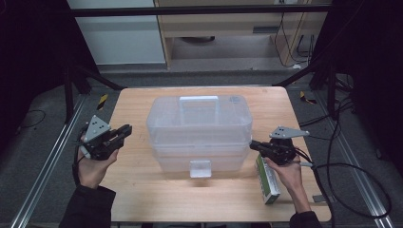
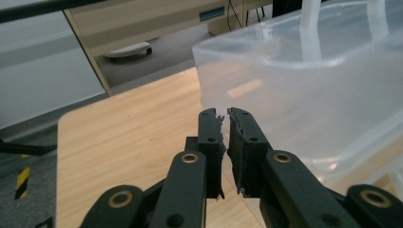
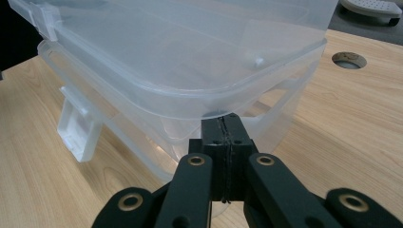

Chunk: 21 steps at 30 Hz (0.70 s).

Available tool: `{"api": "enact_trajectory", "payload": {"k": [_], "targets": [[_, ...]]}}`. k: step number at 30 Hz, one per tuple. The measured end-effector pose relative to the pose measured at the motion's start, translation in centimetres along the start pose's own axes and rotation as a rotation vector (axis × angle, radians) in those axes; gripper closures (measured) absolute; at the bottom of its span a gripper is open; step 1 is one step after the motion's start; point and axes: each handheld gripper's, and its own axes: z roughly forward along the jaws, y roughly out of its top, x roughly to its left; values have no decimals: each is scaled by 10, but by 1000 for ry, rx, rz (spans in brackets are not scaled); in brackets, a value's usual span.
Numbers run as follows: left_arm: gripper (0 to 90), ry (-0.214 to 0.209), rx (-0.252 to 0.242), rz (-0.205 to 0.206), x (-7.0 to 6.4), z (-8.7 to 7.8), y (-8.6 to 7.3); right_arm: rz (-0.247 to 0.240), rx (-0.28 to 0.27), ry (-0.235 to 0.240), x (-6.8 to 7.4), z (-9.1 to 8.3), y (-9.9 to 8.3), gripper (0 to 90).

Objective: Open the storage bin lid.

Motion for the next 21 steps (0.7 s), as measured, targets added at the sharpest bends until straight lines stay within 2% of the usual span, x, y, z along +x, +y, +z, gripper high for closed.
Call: {"api": "enact_trajectory", "payload": {"k": [2,3,5,9,13,21], "targets": [[836,3,4,-13,-2,3,-8,-1,0,-1,0,0,0,900],[839,-14,11,-28,-3,6,-14,-2,0,-1,0,0,0,900],[841,-2,42,-12,-6,11,-20,-2,0,-1,0,0,0,900],[848,-10,53,-18,-9,14,-26,1,4,-3,1,0,0,900],[855,-23,84,-15,-15,19,-35,0,5,-6,1,0,0,900],[891,-89,122,14,-29,32,-42,2,6,-7,1,0,0,900]]}}
